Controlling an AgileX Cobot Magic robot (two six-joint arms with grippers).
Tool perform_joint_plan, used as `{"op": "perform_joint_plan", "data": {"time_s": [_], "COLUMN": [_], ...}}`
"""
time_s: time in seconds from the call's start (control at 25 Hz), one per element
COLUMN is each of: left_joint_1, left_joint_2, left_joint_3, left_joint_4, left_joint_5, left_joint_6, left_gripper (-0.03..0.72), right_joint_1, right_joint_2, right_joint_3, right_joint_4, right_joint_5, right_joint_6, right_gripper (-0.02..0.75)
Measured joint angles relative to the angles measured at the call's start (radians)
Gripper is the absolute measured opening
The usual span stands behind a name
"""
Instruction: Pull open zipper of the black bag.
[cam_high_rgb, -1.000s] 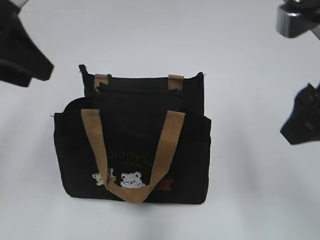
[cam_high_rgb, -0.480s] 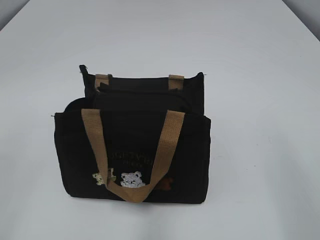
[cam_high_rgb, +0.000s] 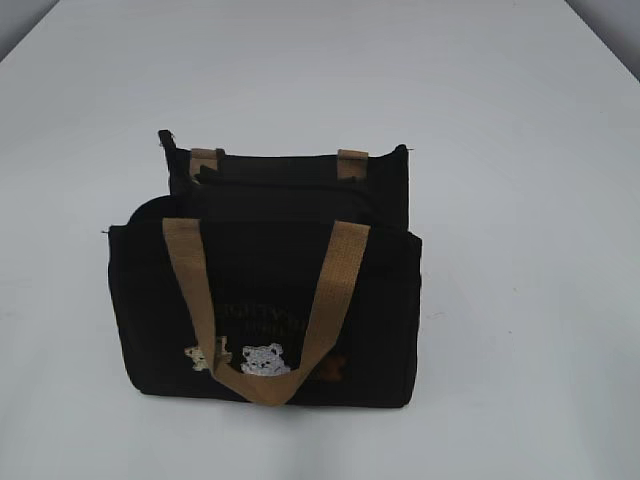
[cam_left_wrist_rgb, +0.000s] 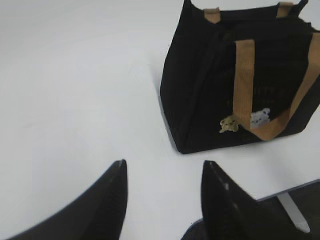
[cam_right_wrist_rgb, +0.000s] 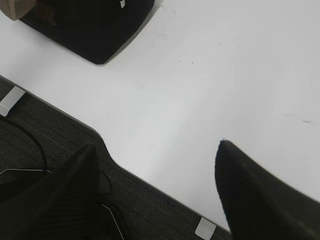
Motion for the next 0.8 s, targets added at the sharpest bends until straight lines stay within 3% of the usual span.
{"op": "perform_joint_plan", "data": {"time_s": [0.8], "left_joint_1": [0.000], "left_joint_2": [0.000], "left_joint_3": [0.026], "left_joint_4": [-0.027], "left_joint_5": [-0.051], "left_joint_6": [0.000], "left_gripper": [0.363], "right_joint_1": [0.000], "right_joint_2": [-0.001], "right_joint_3": [0.001], "right_joint_4": [0.000], "right_joint_5": [-0.007], "right_joint_6": [-0.001], "right_gripper": [0.559]}}
